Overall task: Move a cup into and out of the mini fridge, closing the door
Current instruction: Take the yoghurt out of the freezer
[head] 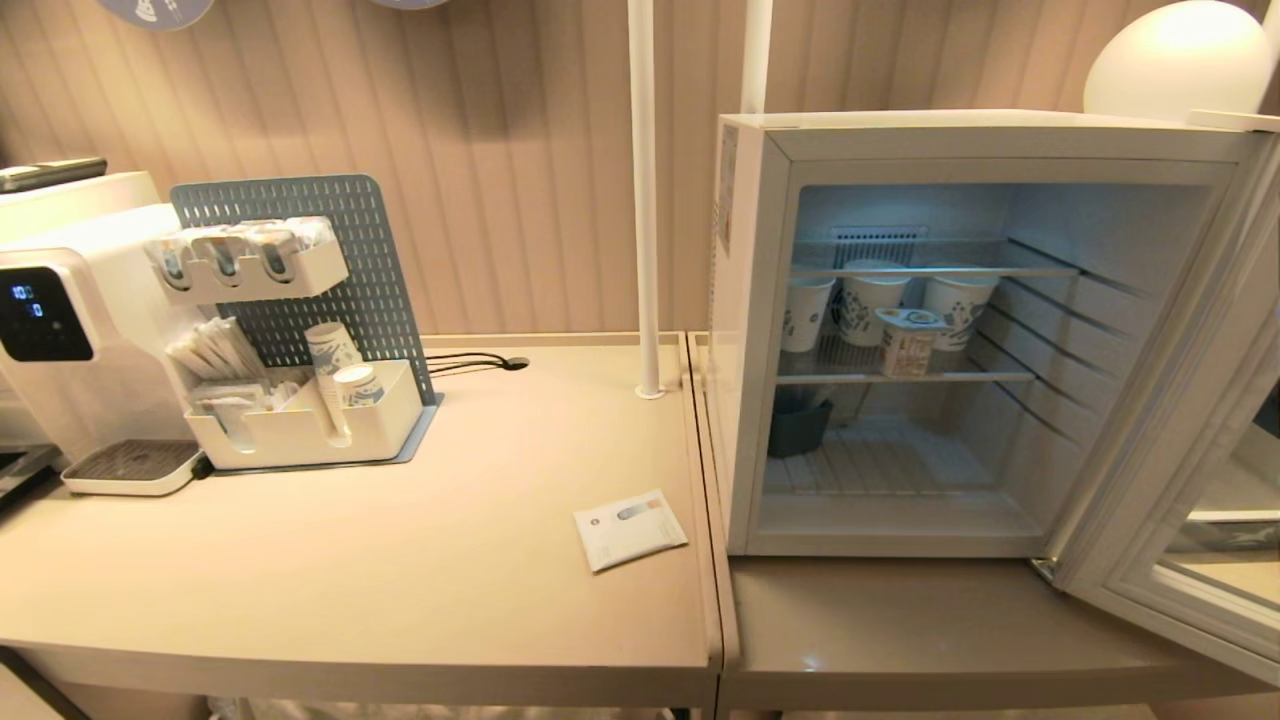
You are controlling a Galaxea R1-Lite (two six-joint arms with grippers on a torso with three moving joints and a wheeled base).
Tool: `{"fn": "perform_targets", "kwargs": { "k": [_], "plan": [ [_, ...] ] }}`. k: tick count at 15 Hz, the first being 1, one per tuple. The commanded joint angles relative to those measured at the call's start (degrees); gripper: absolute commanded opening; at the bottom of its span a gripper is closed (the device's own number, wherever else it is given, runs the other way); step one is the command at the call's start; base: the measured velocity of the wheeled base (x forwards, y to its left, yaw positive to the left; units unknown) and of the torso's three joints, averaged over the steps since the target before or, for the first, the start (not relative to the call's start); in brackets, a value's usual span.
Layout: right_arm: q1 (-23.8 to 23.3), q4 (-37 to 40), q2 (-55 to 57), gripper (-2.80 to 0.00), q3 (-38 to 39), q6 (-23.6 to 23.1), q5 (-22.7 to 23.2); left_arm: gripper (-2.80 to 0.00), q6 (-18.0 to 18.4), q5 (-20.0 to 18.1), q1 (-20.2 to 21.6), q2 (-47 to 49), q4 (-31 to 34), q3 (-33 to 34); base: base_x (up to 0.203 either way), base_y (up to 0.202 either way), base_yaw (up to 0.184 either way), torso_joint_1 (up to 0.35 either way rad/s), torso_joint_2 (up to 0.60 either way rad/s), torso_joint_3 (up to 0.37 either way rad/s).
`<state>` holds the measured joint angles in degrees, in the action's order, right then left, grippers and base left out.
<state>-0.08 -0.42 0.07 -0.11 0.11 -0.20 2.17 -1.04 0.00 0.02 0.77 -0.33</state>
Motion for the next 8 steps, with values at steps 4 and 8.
{"fn": "perform_targets", "kwargs": {
  "k": [4,8],
  "plan": [
    [0.1,4.7,11.9,-2.80,-20.1,3.7,-0.7,-2.80,-0.1,0.0,0.0,-0.1,0.0,0.0,0.000,0.000,0.000,0.000,0.00,0.000],
    [2.2,5.3,38.8,-2.80,-29.6,5.5,2.3,-2.80,-0.6,0.0,0.0,-0.1,0.0,0.0,0.000,0.000,0.000,0.000,0.00,0.000]
  ]
}}
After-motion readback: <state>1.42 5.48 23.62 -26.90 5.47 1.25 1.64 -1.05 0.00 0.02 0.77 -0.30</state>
